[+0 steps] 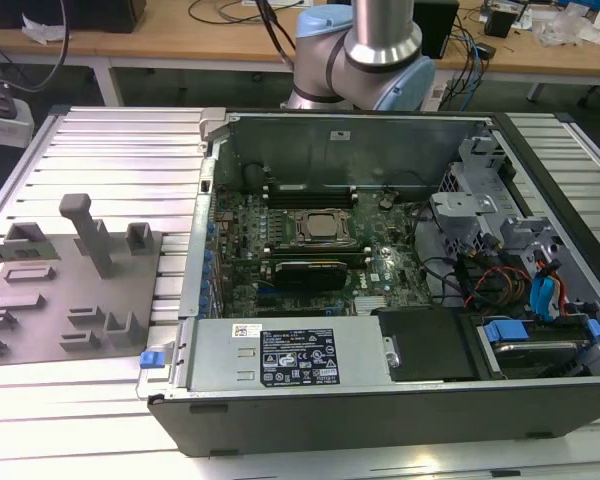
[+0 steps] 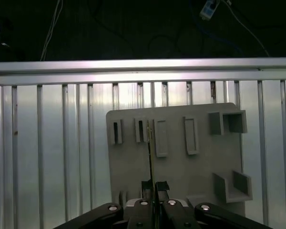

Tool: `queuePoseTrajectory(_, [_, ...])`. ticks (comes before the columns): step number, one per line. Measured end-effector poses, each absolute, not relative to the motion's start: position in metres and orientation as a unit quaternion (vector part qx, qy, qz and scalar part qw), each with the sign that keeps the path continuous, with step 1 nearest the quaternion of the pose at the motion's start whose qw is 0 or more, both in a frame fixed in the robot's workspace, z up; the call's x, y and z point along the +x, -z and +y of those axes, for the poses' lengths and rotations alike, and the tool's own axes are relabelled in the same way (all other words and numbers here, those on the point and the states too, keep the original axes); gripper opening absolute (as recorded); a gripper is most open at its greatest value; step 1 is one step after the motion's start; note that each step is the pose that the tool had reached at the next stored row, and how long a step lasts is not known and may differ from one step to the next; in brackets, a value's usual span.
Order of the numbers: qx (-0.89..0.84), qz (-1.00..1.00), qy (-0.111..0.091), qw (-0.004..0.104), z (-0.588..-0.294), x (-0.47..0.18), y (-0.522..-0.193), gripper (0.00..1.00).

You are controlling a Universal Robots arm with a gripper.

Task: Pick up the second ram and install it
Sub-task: 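Pick up the second ram and move it above second insertion slot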

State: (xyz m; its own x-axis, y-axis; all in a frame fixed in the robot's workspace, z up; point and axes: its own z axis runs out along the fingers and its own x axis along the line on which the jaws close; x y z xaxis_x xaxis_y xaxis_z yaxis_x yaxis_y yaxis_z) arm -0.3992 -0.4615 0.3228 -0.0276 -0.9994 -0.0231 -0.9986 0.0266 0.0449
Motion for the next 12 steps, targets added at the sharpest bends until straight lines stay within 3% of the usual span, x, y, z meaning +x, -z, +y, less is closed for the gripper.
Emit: queuePoseTrajectory(12, [0.697,-0.716,0.024,0.007,-0.461,-0.399,-0.346,0.14])
